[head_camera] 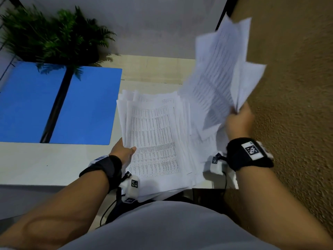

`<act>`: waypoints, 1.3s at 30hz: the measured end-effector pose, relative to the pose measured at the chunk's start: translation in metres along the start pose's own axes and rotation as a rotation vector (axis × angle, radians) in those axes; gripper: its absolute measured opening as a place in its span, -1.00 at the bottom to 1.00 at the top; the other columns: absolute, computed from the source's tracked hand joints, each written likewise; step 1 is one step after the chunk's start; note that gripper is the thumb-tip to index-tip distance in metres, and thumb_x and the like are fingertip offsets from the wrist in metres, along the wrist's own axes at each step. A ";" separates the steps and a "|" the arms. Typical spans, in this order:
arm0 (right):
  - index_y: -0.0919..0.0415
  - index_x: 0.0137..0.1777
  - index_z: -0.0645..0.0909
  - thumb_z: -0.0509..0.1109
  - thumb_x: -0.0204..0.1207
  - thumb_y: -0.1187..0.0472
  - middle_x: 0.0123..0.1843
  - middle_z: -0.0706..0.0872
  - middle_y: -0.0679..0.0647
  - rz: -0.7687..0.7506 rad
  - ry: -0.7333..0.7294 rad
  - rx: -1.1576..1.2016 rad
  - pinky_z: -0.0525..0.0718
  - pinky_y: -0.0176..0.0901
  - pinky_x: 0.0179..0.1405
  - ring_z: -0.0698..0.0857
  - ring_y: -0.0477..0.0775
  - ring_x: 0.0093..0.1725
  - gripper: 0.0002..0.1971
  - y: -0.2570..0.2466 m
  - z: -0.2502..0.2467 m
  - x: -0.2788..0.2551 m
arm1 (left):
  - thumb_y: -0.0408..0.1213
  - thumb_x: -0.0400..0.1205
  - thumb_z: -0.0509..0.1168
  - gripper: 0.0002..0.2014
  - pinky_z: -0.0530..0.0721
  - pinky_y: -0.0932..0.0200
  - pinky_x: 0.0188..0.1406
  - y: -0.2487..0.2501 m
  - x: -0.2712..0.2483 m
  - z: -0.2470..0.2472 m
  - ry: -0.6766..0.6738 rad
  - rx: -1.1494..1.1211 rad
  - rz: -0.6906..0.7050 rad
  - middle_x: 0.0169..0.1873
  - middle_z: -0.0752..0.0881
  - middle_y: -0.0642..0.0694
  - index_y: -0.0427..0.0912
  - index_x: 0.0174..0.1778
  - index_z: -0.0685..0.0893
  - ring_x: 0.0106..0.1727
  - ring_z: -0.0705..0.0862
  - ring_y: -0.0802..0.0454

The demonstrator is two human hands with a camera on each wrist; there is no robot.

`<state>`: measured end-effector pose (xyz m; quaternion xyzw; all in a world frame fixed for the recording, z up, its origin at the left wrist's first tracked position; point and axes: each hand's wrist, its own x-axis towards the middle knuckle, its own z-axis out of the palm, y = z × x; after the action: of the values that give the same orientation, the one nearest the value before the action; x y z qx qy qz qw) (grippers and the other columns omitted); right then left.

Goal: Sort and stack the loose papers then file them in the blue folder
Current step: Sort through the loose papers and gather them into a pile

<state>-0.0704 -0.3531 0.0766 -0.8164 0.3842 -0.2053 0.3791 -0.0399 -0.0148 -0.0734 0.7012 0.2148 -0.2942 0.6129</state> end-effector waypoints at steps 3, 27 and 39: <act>0.38 0.26 0.64 0.31 0.63 0.26 0.08 0.71 0.09 -0.080 0.174 0.122 0.45 -0.34 -0.06 0.69 0.07 0.11 -0.72 -0.028 -0.025 0.015 | -0.54 0.64 0.29 -0.52 0.51 -0.25 0.49 0.001 0.000 0.000 -0.001 0.027 0.011 0.31 0.72 -0.11 -0.01 0.43 0.56 0.37 0.66 -0.19; 0.30 0.39 0.60 0.34 0.62 0.45 0.24 0.73 0.13 0.417 -0.203 0.452 0.61 -0.10 0.24 0.70 0.14 0.18 -0.66 0.041 0.068 -0.040 | -0.29 0.45 0.48 -0.37 0.52 -0.29 0.48 0.000 -0.003 -0.004 -0.016 0.146 0.030 0.34 0.71 -0.06 0.02 0.47 0.53 0.39 0.64 -0.20; 0.06 0.01 0.52 0.23 0.50 0.55 0.06 0.66 0.15 -0.194 0.341 0.681 0.61 -0.40 0.20 0.67 -0.47 -0.04 -0.66 -0.043 -0.025 0.002 | -0.72 0.56 0.33 -0.33 0.52 0.03 0.36 0.014 -0.017 0.002 -0.055 0.085 0.019 0.40 0.62 -0.15 -0.18 0.58 0.43 0.38 0.58 -0.11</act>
<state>-0.0646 -0.3483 0.1255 -0.6307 0.2724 -0.4887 0.5377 -0.0435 -0.0177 -0.0514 0.7201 0.1785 -0.3164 0.5911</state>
